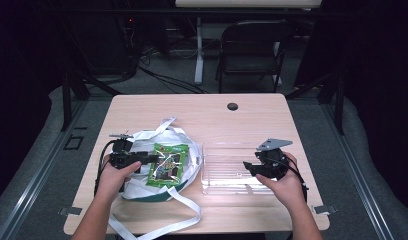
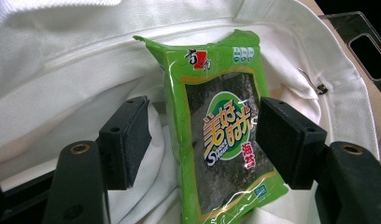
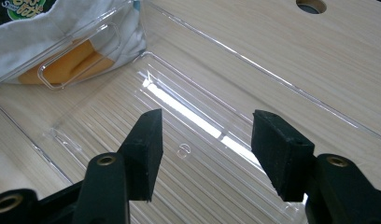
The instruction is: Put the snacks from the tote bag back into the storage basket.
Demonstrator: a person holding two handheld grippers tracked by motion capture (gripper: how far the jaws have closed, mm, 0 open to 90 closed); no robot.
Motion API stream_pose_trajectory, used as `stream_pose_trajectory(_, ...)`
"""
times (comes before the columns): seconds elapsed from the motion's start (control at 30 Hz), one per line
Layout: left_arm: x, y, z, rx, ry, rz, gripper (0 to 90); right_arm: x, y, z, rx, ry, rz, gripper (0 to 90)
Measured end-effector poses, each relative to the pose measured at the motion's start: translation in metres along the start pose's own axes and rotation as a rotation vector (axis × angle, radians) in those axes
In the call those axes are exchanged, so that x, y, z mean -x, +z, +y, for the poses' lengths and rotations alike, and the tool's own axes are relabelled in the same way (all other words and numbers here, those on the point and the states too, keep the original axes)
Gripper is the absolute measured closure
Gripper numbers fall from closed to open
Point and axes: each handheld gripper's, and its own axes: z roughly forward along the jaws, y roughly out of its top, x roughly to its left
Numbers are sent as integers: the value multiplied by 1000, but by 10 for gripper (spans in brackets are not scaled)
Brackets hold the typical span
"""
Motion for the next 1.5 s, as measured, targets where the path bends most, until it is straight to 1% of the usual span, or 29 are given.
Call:
stream_pose_trajectory(0.03, 0, 1, 0, -1, -3, -2, 348, -1, 1, 0, 7, 1, 0, 440)
stream_pose_trajectory(0.07, 0, 1, 0, -1, -3, -2, 346, 0, 0, 0, 3, -6, 5, 450)
stream_pose_trajectory(0.1, 0, 2, 0, -5, -8, -10, 345, -1, 0, 0, 2, -7, 16, 456)
stream_pose_trajectory(0.17, 0, 3, 0, -8, -11, -14, 344, -2, 0, 0, -3, -19, 18, 467)
stream_pose_trajectory(0.3, -1, 4, 0, -7, -16, -19, 336, -3, 0, 1, -13, -7, 15, 485)
stream_pose_trajectory(0.33, -1, 4, 0, -16, -20, -19, 336, -3, 0, 1, -14, -3, 17, 484)
stream_pose_trajectory(0.4, -2, 7, 0, -29, -31, -21, 332, -3, -1, 0, -11, 24, 17, 483)
stream_pose_trajectory(0.43, -2, 7, 0, -29, -31, -21, 331, -2, -1, 0, -10, 22, 18, 482)
stream_pose_trajectory(0.5, -2, 11, 0, -38, -44, -24, 330, -3, -2, 0, -7, 25, 9, 475)
stream_pose_trajectory(0.57, -2, 13, 1, -55, -41, -28, 330, -3, -3, -1, -5, 35, 10, 469)
stream_pose_trajectory(0.7, -1, 17, 3, -73, -42, -30, 330, -4, -4, -2, -7, 31, 7, 468)
stream_pose_trajectory(0.77, -1, 22, 5, -89, -37, -42, 330, -5, -5, -3, -13, 23, 8, 468)
stream_pose_trajectory(0.83, 0, 24, 5, -94, -36, -44, 330, -5, -5, -4, -8, 25, 7, 468)
stream_pose_trajectory(0.87, 0, 27, 6, -113, -35, -39, 330, -5, -7, -5, -9, 26, 11, 468)
stream_pose_trajectory(0.9, 0, 30, 7, -120, -27, -37, 329, -5, -8, -5, -13, 24, 7, 468)
stream_pose_trajectory(0.97, 0, 31, 7, -124, -35, -37, 328, -5, -9, -6, -10, 28, 9, 468)
stream_pose_trajectory(1.0, -2, 34, 8, -135, -33, -45, 327, -4, -11, -7, -9, 23, 4, 468)
stream_pose_trajectory(1.1, -4, 38, 9, -144, -55, -63, 327, -5, -13, -9, -4, 23, 4, 468)
stream_pose_trajectory(1.2, -5, 41, 9, -150, -63, -74, 326, -5, -14, -10, -10, 22, -3, 468)
stream_pose_trajectory(1.23, -5, 43, 9, -154, -63, -74, 327, -5, -14, -11, -9, 30, -2, 468)
stream_pose_trajectory(1.27, -5, 43, 9, -154, -63, -74, 327, -5, -15, -12, -9, 25, -10, 468)
stream_pose_trajectory(1.37, -5, 46, 10, -162, -74, -81, 328, -5, -16, -13, -13, 26, -10, 468)
stream_pose_trajectory(1.43, -5, 49, 11, -169, -65, -82, 329, -5, -19, -14, -11, 29, -13, 468)
stream_pose_trajectory(1.5, -5, 49, 11, -170, -66, -88, 334, -4, -20, -15, -4, 26, -14, 468)
